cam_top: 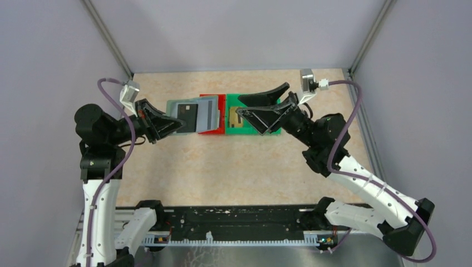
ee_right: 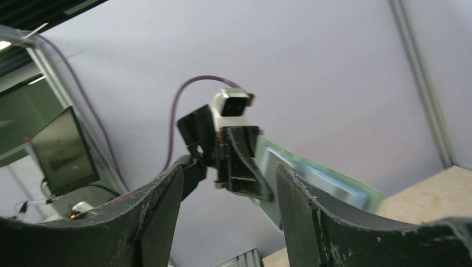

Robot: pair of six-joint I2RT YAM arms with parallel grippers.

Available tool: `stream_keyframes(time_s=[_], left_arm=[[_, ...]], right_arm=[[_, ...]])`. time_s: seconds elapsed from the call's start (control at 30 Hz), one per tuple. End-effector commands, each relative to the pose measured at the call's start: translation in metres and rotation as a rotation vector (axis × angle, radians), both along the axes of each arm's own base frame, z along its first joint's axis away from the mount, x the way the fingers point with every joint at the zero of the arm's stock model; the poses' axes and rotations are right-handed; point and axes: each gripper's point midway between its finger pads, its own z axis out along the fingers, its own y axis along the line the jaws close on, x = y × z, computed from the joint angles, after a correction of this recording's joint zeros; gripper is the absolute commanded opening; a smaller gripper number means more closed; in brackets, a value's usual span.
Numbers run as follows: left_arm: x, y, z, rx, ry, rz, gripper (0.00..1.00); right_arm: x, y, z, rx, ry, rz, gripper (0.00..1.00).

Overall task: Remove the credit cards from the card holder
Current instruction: Remove the credit card from the card holder.

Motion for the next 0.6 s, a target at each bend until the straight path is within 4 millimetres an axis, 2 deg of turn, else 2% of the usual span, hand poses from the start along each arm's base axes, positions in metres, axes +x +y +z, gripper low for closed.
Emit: stream_keyframes(time_s=[0.0,0.1,0.17,0.37,0.57], left_arm=[[0.016,0.005,-0.02,0.01,0.1,0.077,0.0],[0.007,-0.001,-0.026,-0.021,0.18,-0.009,0.0],[0.0,-0.004,-0.025,-0.034,0.187,-0.052,0.0],[-0.015,-0.007,-0.017,-0.039,0.179,-0.129,0.0],[-0.019,-0.008,-0.017,-0.054,0.21,-0.161,0.0]], right_arm=[[-0.02,0.025,0.009,-0.049,-0.032,0.204,0.62],[-0.025,0.052,-0.013,-0.101,0.022,0.384,0.61],[-0.026,0.062,-0.023,-0.118,0.049,0.452,0.61],[-0.028,0.073,-0.045,-0.17,0.087,0.531,0.57],[-0.028,0.079,-0.059,-0.208,0.116,0.567,0.51]])
